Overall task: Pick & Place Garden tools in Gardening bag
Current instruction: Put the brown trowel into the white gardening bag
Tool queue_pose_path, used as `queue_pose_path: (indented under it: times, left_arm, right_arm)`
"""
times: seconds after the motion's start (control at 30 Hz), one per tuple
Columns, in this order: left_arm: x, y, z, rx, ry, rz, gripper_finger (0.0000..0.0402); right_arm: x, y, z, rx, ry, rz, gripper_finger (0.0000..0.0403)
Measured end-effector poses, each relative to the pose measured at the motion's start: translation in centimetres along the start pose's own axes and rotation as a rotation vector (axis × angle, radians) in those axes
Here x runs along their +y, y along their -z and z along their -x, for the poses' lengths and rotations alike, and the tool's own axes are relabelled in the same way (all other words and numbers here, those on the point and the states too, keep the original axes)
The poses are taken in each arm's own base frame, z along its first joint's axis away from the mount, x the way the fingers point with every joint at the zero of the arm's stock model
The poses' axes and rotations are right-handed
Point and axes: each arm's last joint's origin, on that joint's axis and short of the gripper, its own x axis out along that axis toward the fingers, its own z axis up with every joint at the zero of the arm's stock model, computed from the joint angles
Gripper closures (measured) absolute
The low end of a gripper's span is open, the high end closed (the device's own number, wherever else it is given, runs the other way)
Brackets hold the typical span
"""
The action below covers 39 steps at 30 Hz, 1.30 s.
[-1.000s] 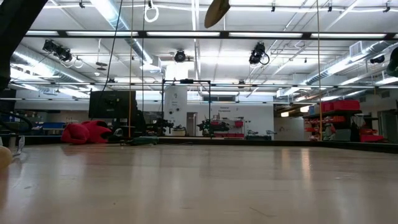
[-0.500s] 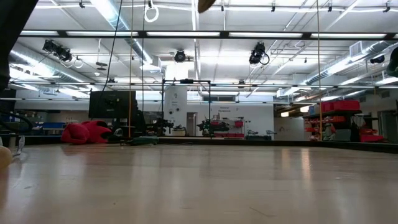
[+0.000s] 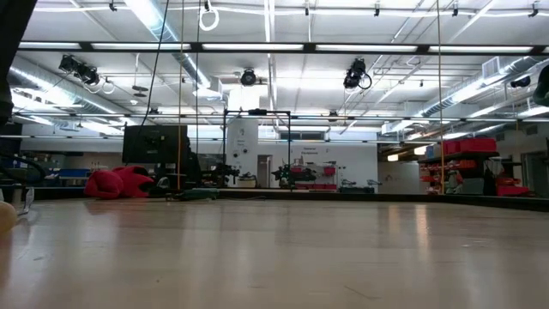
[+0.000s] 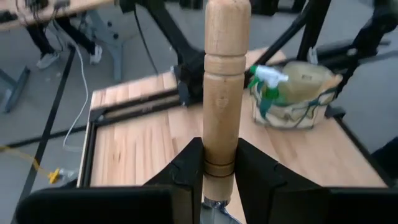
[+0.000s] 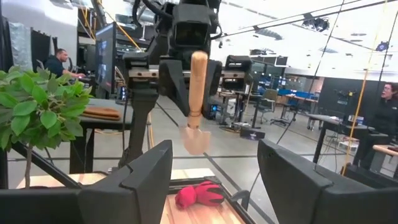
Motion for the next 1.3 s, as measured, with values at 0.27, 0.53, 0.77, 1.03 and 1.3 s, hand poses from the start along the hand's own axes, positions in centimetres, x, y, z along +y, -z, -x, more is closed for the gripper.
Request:
queue_pose_path:
  times: [0.27,0.53,0.77,1.03,1.3]
  left_arm:
    - [0.5,-1.3,-1.1,-0.155,0.012,-0.007,0.0326]
    - [0.4,-0.9,-4.4,-0.143,0.06,0.017,0.0326]
    - [0.6,-0.9,-7.4,-0.197,0.115,0.038,0.0326]
    - [0.8,-0.8,-9.2,-0.228,0.125,0.03,0.0325]
    - [0.9,-0.8,-9.5,-0.237,0.105,0.03,0.0326]
  right_arm:
    - [-0.1,-0.4,0.0,-0.041,-0.017,-0.04,0.0163]
    - [-0.5,-0.8,-0.2,-0.069,0.015,-0.076,0.0163]
    - [-0.6,-0.8,-0.2,-0.075,0.017,-0.083,0.0163]
    - [-0.6,-0.8,-0.2,-0.073,0.018,-0.099,0.0163]
    - [-0.6,-0.8,-0.2,-0.071,0.021,-0.098,0.0163]
